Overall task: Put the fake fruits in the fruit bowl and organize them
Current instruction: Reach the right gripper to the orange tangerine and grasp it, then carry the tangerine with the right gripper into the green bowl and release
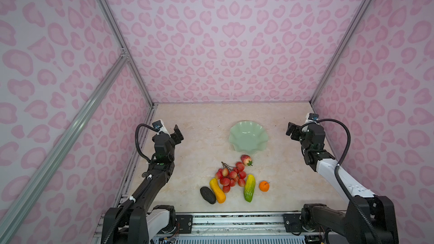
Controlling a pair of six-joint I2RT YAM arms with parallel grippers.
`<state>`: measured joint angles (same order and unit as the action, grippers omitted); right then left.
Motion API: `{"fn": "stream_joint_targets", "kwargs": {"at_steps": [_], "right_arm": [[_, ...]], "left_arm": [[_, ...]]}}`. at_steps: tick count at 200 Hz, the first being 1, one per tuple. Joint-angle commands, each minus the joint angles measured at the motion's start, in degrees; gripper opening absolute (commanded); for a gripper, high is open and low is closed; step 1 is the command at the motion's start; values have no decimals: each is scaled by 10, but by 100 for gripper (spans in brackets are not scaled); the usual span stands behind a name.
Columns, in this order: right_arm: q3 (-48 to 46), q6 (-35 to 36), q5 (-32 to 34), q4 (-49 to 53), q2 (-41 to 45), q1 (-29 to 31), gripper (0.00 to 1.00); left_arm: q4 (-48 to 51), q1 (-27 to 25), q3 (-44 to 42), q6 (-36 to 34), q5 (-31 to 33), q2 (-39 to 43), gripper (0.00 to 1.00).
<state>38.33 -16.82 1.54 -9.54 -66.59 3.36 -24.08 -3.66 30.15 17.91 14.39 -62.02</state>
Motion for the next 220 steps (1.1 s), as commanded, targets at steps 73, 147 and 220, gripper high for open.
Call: {"fn": "stream_joint_targets", "kwargs": {"at_steps": [73,147,220], "right_arm": [[-61,-214,69,362,37,406,85],[-118,-320,81,329,2,515,70],[-94,-313,181,382,66,522,41]], "left_arm": [[126,1,-14,109,-16,97,84],[128,1,-33,126,-37,118,84],[165,1,-47,153,-62,164,84]]}}
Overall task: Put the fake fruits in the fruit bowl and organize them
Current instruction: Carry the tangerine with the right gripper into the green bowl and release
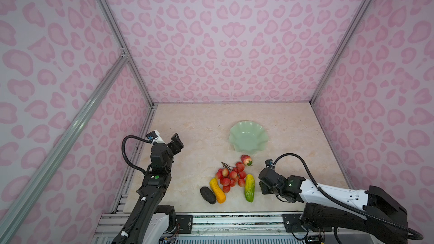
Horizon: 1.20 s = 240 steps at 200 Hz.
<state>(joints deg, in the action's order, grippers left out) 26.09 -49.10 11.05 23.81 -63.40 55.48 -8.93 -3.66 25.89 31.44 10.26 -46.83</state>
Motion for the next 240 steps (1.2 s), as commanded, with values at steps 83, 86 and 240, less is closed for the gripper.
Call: {"fn": "stream_joint_targets", "kwargs": {"at_steps": [83,86,240], "right_arm": [[236,253,70,-104,-110,-172,41],[244,257,63,-112,-126,-179,41],[520,321,-28,-120,-570,-249,51]], "left_arm": [[55,1,-5,32,-76,33,82],[57,1,-5,34,-78,31,82],[106,-53,19,59,-140,55,76]]}}
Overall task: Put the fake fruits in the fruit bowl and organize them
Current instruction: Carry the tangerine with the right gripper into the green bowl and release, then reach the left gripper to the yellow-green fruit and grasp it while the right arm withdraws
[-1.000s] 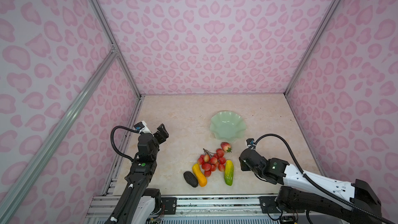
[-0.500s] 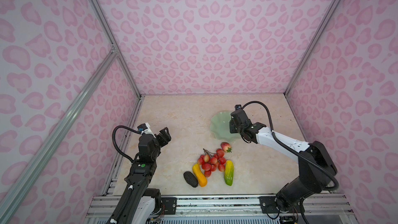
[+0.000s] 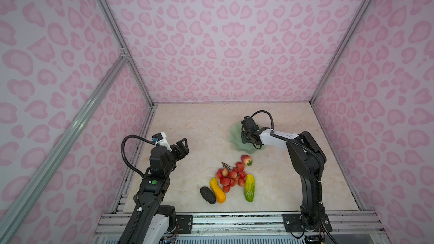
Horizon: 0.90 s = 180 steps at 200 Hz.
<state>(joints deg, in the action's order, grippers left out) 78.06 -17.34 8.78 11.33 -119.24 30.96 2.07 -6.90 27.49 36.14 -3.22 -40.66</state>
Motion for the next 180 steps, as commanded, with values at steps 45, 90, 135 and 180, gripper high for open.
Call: {"fn": "stream_joint_targets", "kwargs": {"at_steps": [45,90,135,180], "right_arm": [[-37,-7,-29,-26,96,-20,78],[-104,-31,1,-42,289,-57,93],[-241,-60,-19,-60,428,-137,98],[-327,-77,-35,-41,509,-177,98]], "left_arm": [[-10,-103,31,12,22,-48,75],[21,-250,115,12,25,-160,72],[85,-417,206,31,-13,-303,70],[177,-511,276,26,-36,-385,72]]}}
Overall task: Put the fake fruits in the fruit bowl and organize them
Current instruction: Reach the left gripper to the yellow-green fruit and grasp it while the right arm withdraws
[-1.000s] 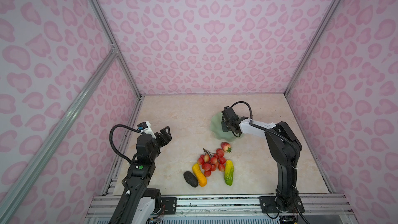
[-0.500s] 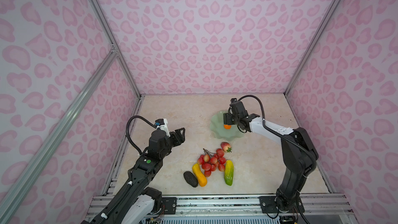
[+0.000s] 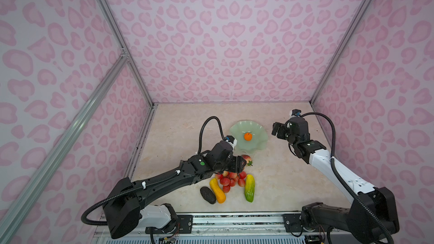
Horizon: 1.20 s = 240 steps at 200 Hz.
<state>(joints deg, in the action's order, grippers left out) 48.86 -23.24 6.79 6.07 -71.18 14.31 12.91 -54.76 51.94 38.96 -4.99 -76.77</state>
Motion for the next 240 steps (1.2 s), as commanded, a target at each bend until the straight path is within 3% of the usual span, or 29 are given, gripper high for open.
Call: {"fn": "stream_joint_targets", "kwargs": {"at_steps": [1,70,132,184,240], "right_arm": [[-37,-18,-15,12,31,-11,98],[-142,-27,-26,19,154,-32,98],[-190,-27,-33,53,284,-60,98],[-200,-32,-50,55,305,-71,98],[-207,-32,-51,50,308,-74,98]], "left_arm": [[71,-33,33,-3,-18,-25,72],[116,-114,65,14,-38,-126,70],[112,-121,95,8,-66,-217,70],[117,-111,125,-6,-85,-272,63],[116,-98,143,-32,-98,-297,33]]}}
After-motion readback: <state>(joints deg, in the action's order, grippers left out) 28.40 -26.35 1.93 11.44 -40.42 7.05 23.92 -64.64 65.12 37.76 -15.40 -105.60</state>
